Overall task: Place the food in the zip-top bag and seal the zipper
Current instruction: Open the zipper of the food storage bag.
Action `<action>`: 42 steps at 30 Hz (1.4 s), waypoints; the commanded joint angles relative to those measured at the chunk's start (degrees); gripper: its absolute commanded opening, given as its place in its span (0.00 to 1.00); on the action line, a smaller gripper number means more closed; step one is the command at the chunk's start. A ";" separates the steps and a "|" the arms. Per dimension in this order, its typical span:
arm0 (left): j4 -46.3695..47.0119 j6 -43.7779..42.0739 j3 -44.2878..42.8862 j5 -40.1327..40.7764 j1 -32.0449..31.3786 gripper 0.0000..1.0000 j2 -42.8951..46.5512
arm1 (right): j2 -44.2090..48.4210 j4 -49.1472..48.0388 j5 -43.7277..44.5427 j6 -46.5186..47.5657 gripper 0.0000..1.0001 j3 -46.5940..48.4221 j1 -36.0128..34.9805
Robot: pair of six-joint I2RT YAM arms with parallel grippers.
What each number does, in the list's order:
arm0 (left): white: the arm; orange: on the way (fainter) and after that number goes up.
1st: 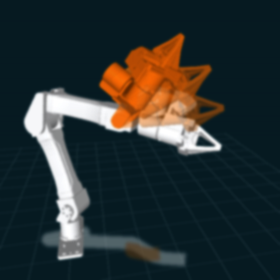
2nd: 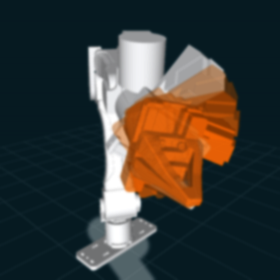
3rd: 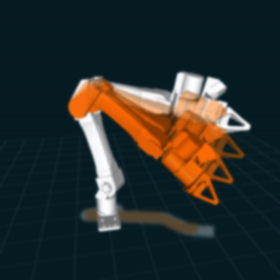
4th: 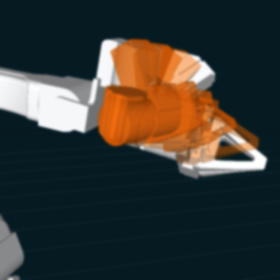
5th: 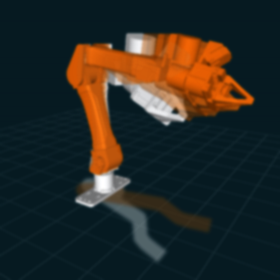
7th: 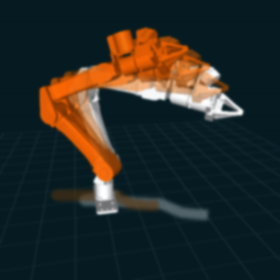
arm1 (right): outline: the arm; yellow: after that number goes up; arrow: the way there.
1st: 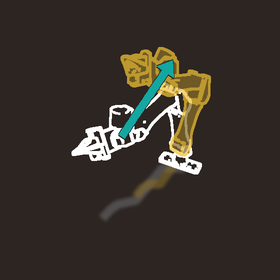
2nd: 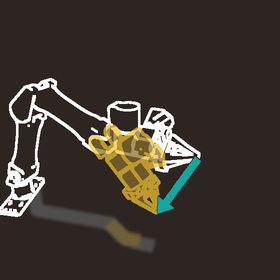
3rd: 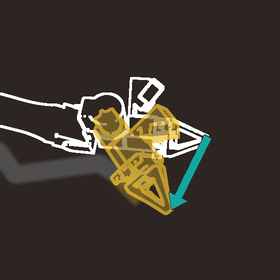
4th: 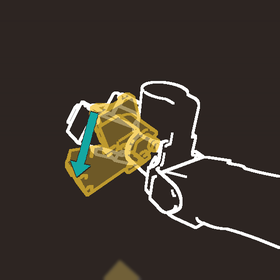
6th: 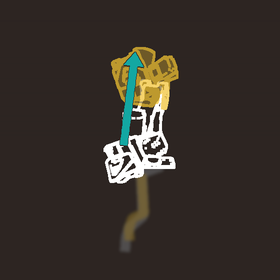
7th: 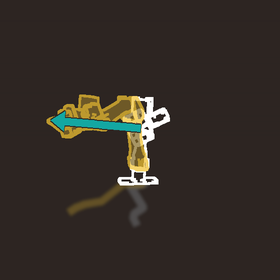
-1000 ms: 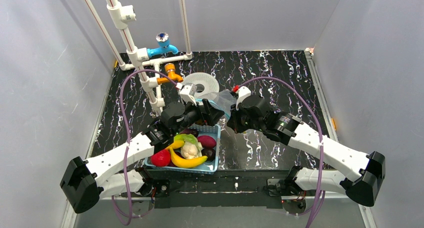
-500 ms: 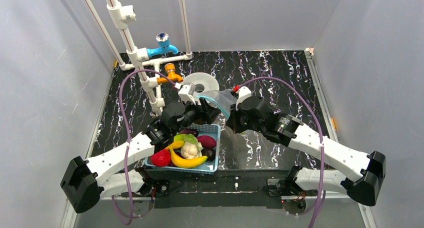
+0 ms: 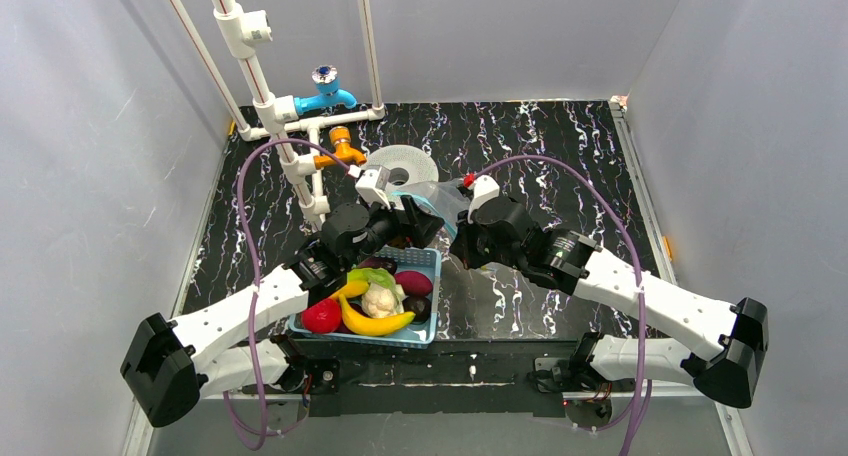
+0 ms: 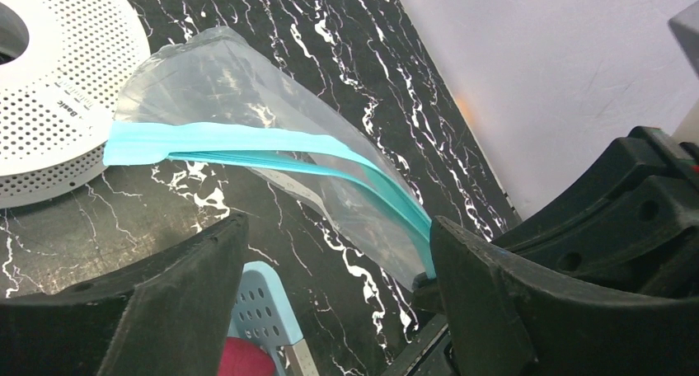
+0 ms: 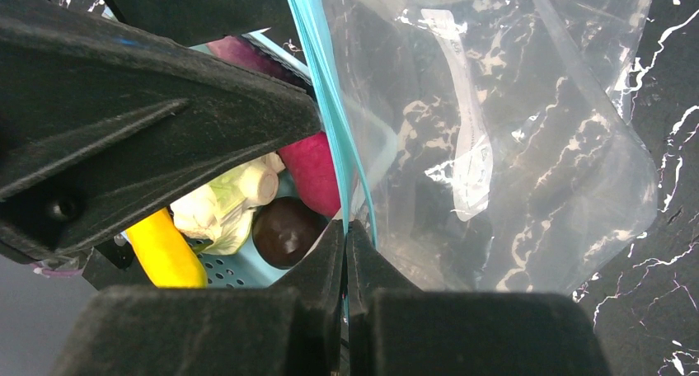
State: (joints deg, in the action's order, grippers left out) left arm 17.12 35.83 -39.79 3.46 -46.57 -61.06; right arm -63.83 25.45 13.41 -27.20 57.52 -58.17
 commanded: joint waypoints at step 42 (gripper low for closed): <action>0.35 0.26 -1.25 -2.54 0.68 0.35 -3.47 | -4.87 -3.82 11.41 0.09 0.01 3.95 -6.88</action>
State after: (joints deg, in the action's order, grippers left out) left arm 18.24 36.18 -39.79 0.45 -46.28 -64.47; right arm -67.44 24.99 21.65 -28.25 58.41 -64.10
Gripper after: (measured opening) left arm 0.337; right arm 0.029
